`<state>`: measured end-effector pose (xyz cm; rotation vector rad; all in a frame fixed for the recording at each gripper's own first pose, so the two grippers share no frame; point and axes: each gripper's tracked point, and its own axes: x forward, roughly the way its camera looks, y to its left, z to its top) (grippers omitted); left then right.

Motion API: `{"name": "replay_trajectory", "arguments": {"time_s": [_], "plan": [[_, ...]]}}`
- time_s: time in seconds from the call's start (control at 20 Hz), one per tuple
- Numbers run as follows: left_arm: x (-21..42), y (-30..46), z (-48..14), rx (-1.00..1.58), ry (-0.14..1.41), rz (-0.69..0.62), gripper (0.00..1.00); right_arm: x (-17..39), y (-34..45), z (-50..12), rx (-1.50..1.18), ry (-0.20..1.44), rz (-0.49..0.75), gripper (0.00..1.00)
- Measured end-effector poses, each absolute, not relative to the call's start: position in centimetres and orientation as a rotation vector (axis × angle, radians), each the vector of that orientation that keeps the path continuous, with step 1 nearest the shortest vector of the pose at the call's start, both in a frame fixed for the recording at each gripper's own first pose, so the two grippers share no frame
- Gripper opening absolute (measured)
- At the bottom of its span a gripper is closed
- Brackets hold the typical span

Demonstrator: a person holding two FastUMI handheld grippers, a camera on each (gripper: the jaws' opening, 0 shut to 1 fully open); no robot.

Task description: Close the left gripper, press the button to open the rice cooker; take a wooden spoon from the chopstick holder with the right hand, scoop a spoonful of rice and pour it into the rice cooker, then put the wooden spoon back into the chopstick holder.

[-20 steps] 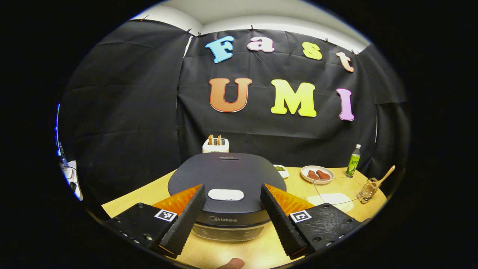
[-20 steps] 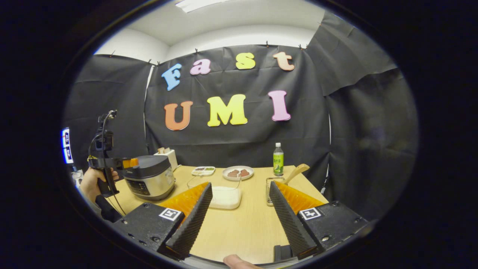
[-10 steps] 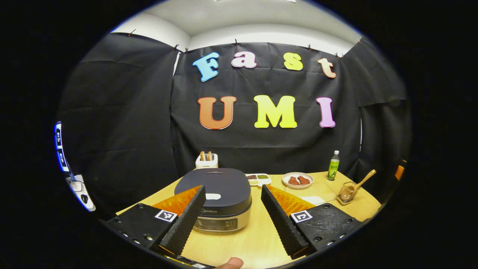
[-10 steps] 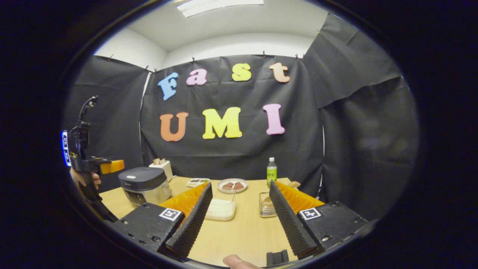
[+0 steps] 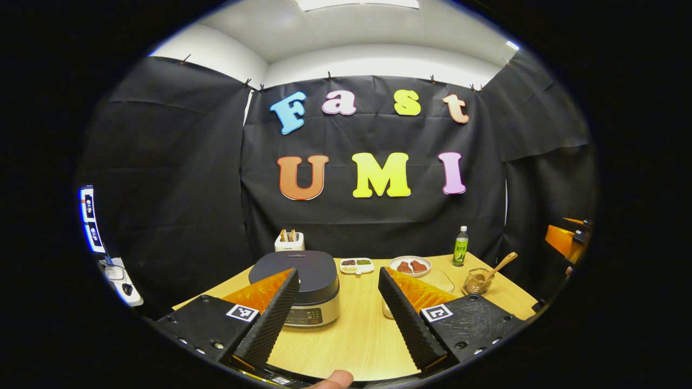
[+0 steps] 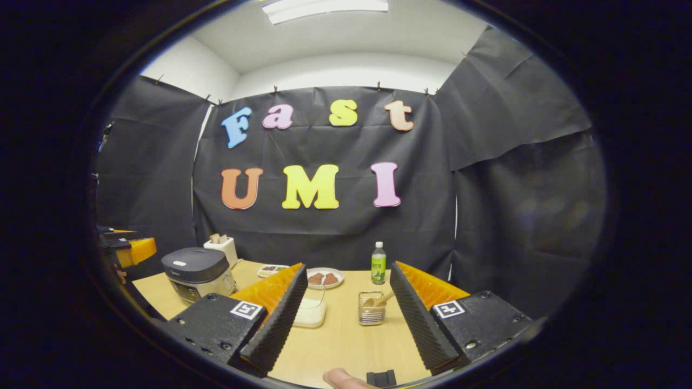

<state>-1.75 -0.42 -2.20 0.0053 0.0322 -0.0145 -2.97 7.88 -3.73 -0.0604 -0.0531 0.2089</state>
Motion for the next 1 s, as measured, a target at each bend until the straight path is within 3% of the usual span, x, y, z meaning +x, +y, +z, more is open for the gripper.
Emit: {"name": "replay_trajectory", "arguments": {"time_s": [1.0], "plan": [[-4.5, -0.7, -3.7, -0.030, 0.029, -0.045, 0.94, -5.2, 8.7, -4.0, -0.091, -0.054, 0.218, 0.99]]}}
